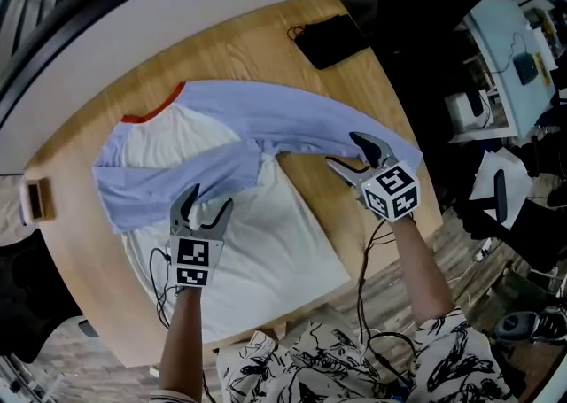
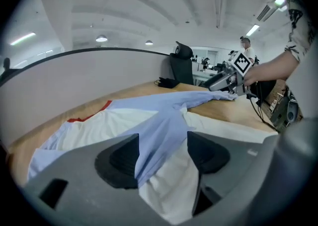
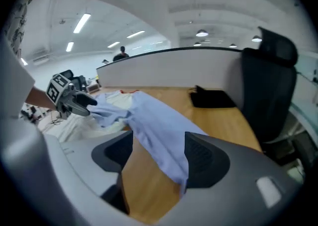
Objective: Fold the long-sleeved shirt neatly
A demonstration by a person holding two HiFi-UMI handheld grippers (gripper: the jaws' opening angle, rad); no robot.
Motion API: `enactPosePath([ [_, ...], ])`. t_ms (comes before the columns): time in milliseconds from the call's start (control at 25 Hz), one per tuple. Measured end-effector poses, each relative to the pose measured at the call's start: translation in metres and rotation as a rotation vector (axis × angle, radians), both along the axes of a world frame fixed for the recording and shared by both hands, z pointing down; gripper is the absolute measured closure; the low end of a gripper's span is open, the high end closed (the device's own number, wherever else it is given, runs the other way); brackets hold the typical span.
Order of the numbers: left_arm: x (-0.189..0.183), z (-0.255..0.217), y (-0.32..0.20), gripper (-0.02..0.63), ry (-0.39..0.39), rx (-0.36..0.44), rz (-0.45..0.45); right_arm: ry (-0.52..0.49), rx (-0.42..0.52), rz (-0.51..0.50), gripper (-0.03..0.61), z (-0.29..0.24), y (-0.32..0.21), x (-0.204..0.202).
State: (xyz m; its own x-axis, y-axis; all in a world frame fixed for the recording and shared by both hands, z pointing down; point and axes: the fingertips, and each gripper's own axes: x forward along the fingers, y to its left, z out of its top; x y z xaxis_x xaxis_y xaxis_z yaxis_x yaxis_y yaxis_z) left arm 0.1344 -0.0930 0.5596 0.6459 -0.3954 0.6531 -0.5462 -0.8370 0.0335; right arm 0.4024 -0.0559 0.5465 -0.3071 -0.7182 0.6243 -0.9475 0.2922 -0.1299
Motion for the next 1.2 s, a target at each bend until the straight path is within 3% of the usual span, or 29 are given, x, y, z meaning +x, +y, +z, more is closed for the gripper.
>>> enactPosePath([
  [160, 0.023, 0.006, -0.003, 0.296, -0.012, -0.014, 0.030, 0.054, -0.060, 0.228, 0.212, 0.011, 0.064, 0.117],
  [240, 0.037, 0.011, -0.005, 0.293, -0.026, -0.018, 0.051, 0.087, -0.111, 0.239, 0.213, 0.025, 0.092, 0.149],
  [440, 0.058, 0.018, -0.018, 0.291, -0.028, -0.030, 0.044, 0.155, -0.160, 0.151, 0.210, 0.044, 0.130, 0.192],
  [520, 0.062, 0.016, -0.025, 0.291, -0.020, -0.008, 0.035, 0.120, -0.158, 0.163, 0.216, 0.045, 0.136, 0.205],
  [600, 0.063, 0.014, -0.033, 0.291, 0.000, 0.009, 0.026, 0.086, -0.159, 0.172, 0.274, 0.048, 0.140, 0.211],
  [680, 0.063, 0.015, -0.039, 0.291, 0.018, 0.008, 0.016, 0.091, -0.159, 0.162, 0.286, 0.055, 0.143, 0.215],
  [960, 0.075, 0.027, -0.039, 0.291, -0.006, 0.019, 0.055, 0.068, -0.137, 0.169, 0.382, 0.063, 0.146, 0.220],
  [1000, 0.077, 0.028, -0.039, 0.291, -0.010, 0.019, 0.060, 0.066, -0.136, 0.171, 0.403, 0.063, 0.146, 0.220],
  [1080, 0.077, 0.031, -0.038, 0.291, -0.026, 0.019, 0.074, 0.069, -0.141, 0.156, 0.513, 0.063, 0.146, 0.216],
  [1200, 0.074, 0.035, -0.038, 0.293, -0.058, 0.016, 0.091, 0.077, -0.163, 0.139, 0.546, 0.063, 0.142, 0.212],
])
